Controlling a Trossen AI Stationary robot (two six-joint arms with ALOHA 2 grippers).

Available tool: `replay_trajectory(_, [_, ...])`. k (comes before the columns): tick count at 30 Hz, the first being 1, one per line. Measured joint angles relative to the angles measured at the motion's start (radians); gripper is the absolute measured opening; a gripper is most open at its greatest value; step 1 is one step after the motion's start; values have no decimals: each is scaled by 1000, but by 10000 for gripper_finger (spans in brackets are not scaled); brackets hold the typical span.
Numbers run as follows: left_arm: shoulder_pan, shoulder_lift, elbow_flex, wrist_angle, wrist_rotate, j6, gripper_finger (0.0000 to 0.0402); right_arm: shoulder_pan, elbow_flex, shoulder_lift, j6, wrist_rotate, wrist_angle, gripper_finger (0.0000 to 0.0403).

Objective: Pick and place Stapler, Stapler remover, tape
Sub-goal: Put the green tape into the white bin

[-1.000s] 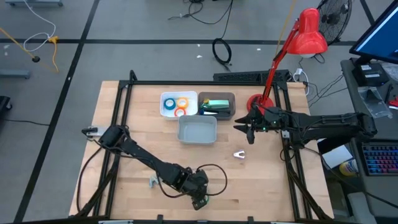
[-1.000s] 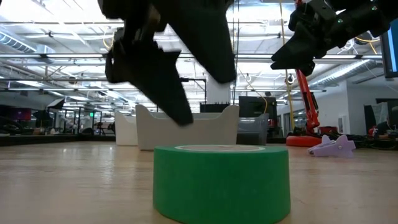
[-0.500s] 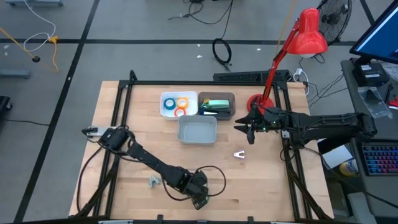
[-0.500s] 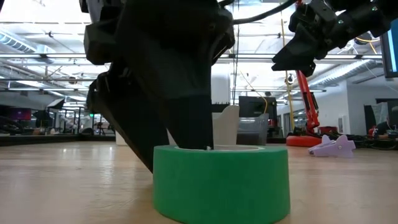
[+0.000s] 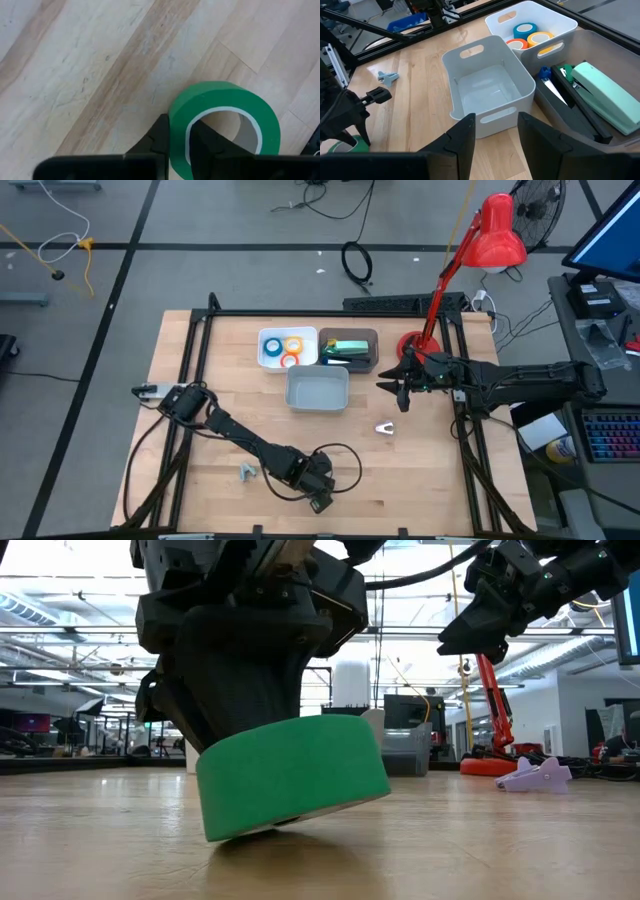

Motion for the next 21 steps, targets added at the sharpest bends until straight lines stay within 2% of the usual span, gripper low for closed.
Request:
replay_trajectory(7, [0,-13,-2,-8,8,30,37,0,0,0,0,1,0,139])
replay_trajectory(13, [0,-127,-2,-59,-7,80,37,0,0,0,0,2,-1,139])
replay_trajectory(17, [0,-248,-2,-141,-80,103,37,0,0,0,0,2,0,139])
replay_trajectory(21, [0,-394,-2,-241,-222,122,37,0,0,0,0,3,0,139])
